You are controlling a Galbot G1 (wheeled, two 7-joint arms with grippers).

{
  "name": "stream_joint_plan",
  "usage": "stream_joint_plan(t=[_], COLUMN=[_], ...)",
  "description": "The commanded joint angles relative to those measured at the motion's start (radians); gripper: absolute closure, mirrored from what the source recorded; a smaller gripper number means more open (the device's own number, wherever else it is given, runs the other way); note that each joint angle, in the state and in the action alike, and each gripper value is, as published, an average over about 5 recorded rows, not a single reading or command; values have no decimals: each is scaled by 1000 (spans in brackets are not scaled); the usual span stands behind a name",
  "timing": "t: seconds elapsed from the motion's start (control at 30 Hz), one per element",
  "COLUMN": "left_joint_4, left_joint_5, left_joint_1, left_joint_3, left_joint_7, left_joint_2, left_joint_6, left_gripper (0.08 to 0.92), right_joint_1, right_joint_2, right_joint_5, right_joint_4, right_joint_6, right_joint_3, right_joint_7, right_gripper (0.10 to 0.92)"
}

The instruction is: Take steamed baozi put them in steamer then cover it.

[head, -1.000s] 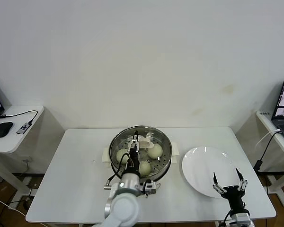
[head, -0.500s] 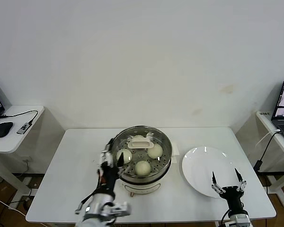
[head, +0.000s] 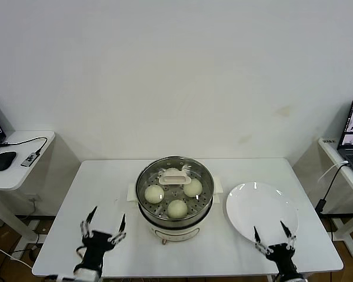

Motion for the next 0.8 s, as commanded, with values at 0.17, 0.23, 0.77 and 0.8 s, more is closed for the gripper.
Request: stream_joint_plan(t=[0.17,0.23,0.77,0.8], left_joint_4=[136,145,170,171], left_joint_5=[-443,-445,-437,-436], left_joint_1=[201,201,180,178], left_joint_3=[-146,-145,-124,-122], left_joint_7=[7,7,29,29], left_joint_2=[-62,-62,-62,-62], left_joint_6=[-244,-248,-255,-255], left_gripper=[177,177,177,177], right_joint_1=[-155,-159,-172,-173], right_joint_2=[-69,-64,-36,-35], right_joint_5=[124,124,114,112], right_joint_4=[91,96,144,146], right_joint_6=[-139,-135,-138,-136], right_joint_3=[-60,-62,-85,-85], right_joint_7=[-37,-35,1,3], right_gripper=[203,203,203,203])
